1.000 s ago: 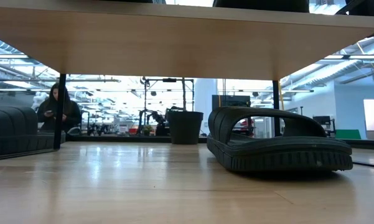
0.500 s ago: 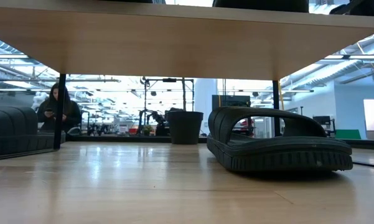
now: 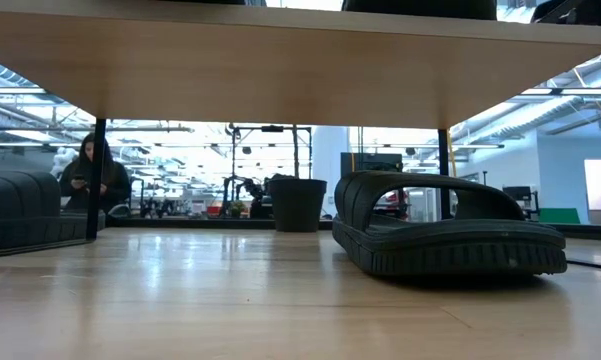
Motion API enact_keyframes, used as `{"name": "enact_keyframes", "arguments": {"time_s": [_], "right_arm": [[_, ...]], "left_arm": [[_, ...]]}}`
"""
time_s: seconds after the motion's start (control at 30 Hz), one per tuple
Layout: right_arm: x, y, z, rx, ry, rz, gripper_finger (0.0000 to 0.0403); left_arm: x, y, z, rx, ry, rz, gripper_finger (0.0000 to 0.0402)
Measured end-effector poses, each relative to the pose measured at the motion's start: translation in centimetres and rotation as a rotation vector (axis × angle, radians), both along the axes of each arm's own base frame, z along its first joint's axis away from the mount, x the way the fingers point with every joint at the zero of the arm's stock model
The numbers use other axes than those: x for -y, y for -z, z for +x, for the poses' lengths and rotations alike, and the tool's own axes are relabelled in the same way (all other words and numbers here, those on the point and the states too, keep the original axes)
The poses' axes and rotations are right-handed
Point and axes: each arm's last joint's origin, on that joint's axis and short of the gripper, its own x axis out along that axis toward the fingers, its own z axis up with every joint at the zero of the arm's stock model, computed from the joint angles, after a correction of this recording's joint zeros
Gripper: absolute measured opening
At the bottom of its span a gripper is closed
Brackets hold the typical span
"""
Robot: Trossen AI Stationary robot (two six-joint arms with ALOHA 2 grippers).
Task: Pick and place slides into the shelf
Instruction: Put the black slipper under the shelf
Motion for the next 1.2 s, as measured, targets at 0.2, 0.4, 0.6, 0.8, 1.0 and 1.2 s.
{"name": "enact_keyframes", "arguments": {"time_s": [0.2,0.4,0.6,0.8,1.0,1.2], "right_arm": [[0.0,-0.1,0.0,0.012,0.000,0.004,0.0000],[0.1,-0.5,-0.2,0.054,0.003,0.012,0.0000],[0.1,-0.5,-0.2,0.049,-0.002,0.024,0.0000],[0.1,-0.5,-0.1,0.042,-0.009,0.036,0.0000],[0.1,-0.5,-0.2,0.031,-0.021,0.061,0.0000],[0.0,-0.5,-0.1,0.031,-0.020,0.056,0.0000]], "left_arm": [[0.4,1.2,0.6,0.090,-0.018,-0.014,0.0003],[3.0,5.9,2.0,0.084,0.230,0.042,0.0001],[6.0,9.9,4.7,0.094,0.183,0.009,0.0003],[7.2,14.8,6.7,-0.015,0.110,-0.115,0.0004],[6.5,16.1,7.4,-0.101,-0.100,-0.279,0.0004],[5.1,16.9,7.9,-0.100,-0.410,-0.317,0.0002]]}}
